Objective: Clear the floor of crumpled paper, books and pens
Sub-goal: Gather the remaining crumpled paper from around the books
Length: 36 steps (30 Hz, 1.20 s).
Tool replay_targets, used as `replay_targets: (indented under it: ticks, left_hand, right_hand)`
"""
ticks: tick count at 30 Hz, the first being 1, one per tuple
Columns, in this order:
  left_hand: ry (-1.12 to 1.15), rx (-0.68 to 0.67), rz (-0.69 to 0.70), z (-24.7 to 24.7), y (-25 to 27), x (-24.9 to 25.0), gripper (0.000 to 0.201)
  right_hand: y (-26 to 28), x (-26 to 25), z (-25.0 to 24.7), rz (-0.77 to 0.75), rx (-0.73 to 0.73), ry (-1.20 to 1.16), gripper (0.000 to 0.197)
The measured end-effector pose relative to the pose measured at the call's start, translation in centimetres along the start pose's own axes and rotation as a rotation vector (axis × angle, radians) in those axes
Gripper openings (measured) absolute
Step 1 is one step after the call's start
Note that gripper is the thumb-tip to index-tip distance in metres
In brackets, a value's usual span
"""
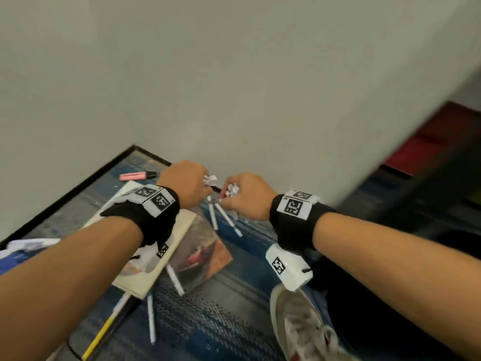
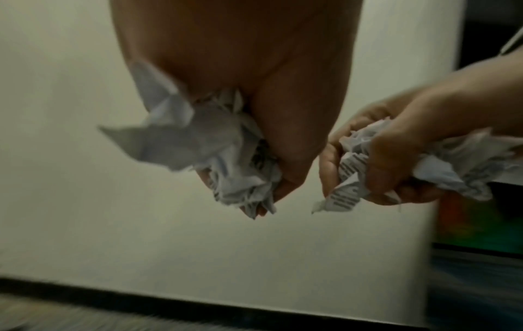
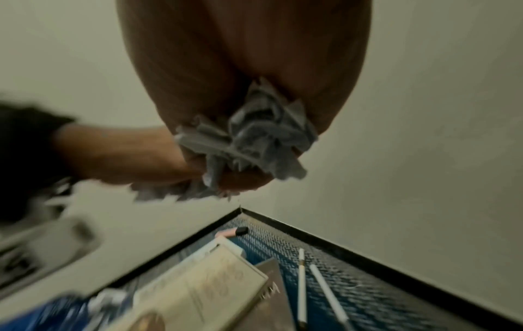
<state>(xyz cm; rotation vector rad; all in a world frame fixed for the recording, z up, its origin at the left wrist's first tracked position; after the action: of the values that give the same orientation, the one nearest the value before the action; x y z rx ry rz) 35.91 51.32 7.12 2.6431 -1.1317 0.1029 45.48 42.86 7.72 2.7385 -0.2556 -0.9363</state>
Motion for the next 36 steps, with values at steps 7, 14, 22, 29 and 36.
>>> replay_targets:
  ticks: [7,14,22,29,36]
  left_hand:
    - [-0.069,0.114,0.404,-2.6,2.6,15.6,0.027]
    - [0.248,0.268,0.796,-5.4,9.4,28.6,0.029]
    - [0.569,0.331,0.639,-3.9,7.7,40.8,0.055]
    - [0.478,-0.106,0.381,0.3,5.3,44.1,0.073]
    - [0.214,0.034,0.254,-2.2,5.9,40.4,0.07]
  right_hand:
    - [14.4,2.5,-5.6,0.082,0.009,-0.171,0.008]
    - [28.6,5.2,-12.3,-0.069,0.031,-0.161,0.018]
    - [36.0,16.9,-17.8,0.057,0.291,-0.137,0.008]
    - [32.9,22.7,-15.9,0.154,0.076,-0.189,0.05]
    - [30.7,21.4,-18.3,0.042,0.02,0.116,0.026]
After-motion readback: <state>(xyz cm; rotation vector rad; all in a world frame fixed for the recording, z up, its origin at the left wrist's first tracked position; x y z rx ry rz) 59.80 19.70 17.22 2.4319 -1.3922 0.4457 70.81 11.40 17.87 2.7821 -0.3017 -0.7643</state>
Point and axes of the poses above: each hand's wrist, its own y-axis away from the middle knuckle, its own z-axis out of the palm, x = y × z, the point moved 6 cm from there along -y, towards the middle knuckle, and after that the axes turned 7 degrees about -x, right-handed, at the moved point
